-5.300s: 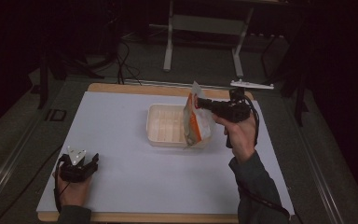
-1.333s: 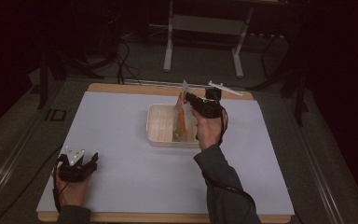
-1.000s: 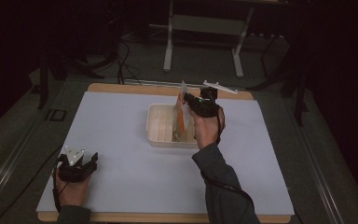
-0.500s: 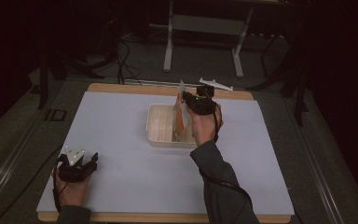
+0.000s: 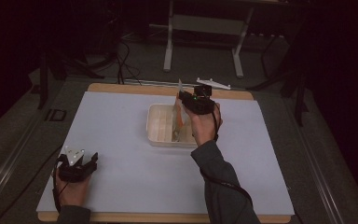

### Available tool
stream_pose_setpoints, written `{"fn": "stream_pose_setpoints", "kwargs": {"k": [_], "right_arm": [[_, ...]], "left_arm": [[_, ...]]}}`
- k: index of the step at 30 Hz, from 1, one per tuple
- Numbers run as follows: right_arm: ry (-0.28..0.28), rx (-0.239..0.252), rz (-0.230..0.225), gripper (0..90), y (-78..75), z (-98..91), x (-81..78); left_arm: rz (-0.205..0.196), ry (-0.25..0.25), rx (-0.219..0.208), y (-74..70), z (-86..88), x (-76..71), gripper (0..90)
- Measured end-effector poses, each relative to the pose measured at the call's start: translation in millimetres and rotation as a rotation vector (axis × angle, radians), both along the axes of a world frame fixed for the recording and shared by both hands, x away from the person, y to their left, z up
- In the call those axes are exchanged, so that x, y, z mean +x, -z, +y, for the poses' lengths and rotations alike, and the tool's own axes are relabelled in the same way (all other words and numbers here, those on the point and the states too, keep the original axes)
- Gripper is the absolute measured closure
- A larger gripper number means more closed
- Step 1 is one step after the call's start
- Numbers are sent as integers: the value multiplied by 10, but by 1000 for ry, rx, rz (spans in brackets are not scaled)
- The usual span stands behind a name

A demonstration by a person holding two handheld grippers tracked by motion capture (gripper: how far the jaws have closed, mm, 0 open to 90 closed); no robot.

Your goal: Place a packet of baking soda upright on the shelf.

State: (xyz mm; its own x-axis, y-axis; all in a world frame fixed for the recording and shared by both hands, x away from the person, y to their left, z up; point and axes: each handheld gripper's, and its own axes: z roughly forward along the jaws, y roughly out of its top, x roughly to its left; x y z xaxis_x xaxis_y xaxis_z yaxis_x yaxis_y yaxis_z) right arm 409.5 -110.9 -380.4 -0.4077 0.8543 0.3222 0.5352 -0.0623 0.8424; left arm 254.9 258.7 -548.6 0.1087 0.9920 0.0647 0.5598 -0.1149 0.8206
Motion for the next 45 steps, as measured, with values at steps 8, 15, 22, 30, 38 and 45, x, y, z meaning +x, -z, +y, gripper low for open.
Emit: {"fn": "stream_pose_setpoints", "kwargs": {"k": [8,15,22,30,38,45], "right_arm": [[-40,-7,-21,746,-55,-23,-61],[-71,-29,-31,731,-101,-62,-111],[-133,-75,-26,722,-138,-110,-190],[-204,-114,-26,705,-168,-174,-299],[-254,-151,-27,700,-150,-238,-438],[-276,-188,-42,697,-151,-311,-561]], "left_arm": [[-2,-1,0,0,-3,0,466],[-2,-2,0,1,-2,0,466],[-3,-3,0,-1,-2,-2,465],[-3,-2,2,-3,-7,-4,466],[-3,-2,6,-5,-10,-7,466],[-6,-1,5,-6,-14,-9,466]]}}
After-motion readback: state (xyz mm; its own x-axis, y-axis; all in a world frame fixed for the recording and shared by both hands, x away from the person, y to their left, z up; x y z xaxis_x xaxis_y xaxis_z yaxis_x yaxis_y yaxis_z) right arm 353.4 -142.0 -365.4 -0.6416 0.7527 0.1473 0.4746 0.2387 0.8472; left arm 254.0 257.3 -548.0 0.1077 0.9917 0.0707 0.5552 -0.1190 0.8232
